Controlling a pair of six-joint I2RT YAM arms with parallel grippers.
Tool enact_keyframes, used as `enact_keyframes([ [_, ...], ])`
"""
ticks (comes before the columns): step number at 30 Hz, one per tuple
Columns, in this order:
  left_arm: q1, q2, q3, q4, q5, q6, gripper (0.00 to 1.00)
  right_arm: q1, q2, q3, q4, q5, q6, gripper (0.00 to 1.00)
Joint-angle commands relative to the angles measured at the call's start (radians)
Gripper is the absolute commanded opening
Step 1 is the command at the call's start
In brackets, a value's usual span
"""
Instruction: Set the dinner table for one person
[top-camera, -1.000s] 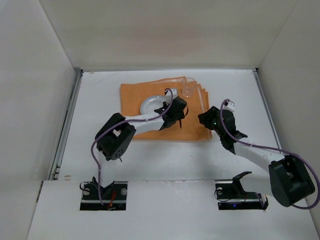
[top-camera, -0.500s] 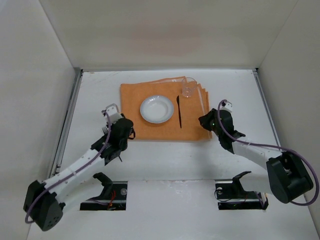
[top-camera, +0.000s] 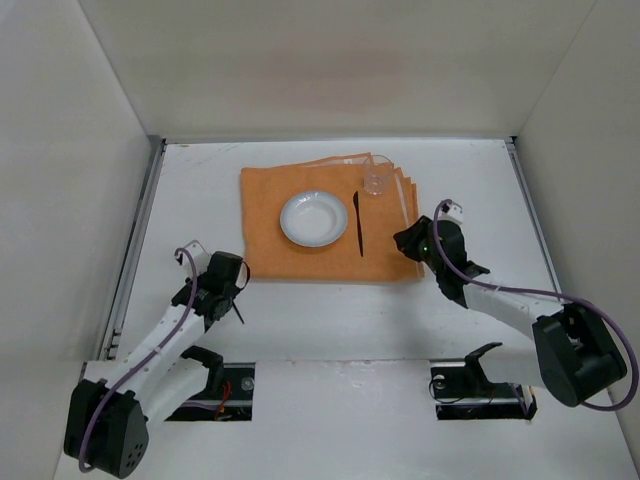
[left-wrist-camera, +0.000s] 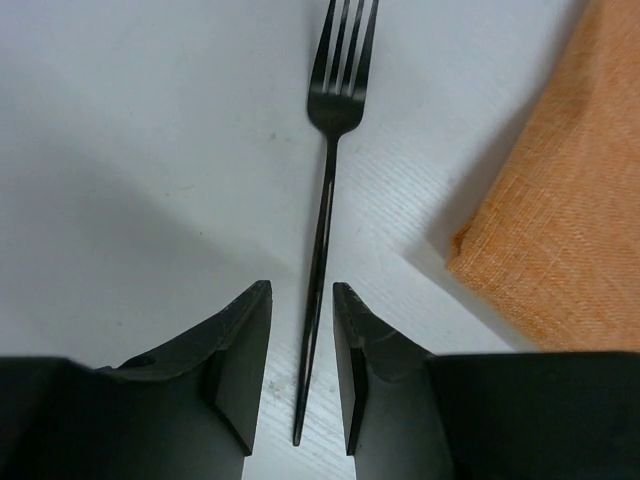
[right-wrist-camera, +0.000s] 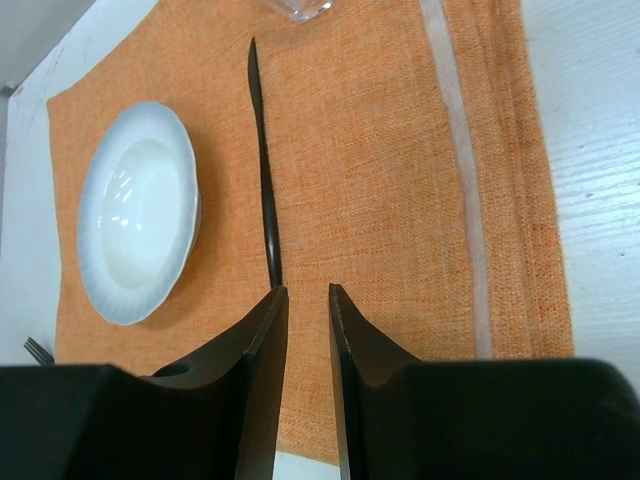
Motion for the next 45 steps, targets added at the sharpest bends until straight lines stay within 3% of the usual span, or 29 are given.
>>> enact_keyframes([
  [1,0.011,0.049,-0.009,0.031,0.058,-0.012,0.3,0.018,0.012,0.025,0.059,-0.001,-0.022,0.29],
  [9,0.03,0.157,-0.05,0.179,0.091,0.026,0.31,0.036,0.032,0.04,0.056,-0.015,-0.025,0.29],
  [16,0.042,0.221,-0.058,0.215,0.084,0.039,0.23,0.041,0.017,0.032,0.058,-0.022,-0.022,0.29],
  [21,0.056,0.25,-0.064,0.238,0.116,0.054,0.1,0.033,0.0,0.025,0.059,-0.013,-0.024,0.29],
  [27,0.07,0.137,-0.06,0.207,0.122,0.074,0.03,0.022,-0.012,0.016,0.061,-0.015,-0.018,0.35],
  [32,0.03,-0.001,0.072,0.098,0.081,0.189,0.03,0.022,-0.003,0.022,0.061,-0.015,-0.021,0.38],
  [39,-0.128,0.262,0.321,0.178,0.061,0.41,0.04,0.025,0.015,0.029,0.061,-0.006,-0.024,0.38],
  [45,-0.144,0.566,0.482,0.305,0.1,0.529,0.05,0.03,0.037,0.034,0.061,0.01,-0.033,0.38],
])
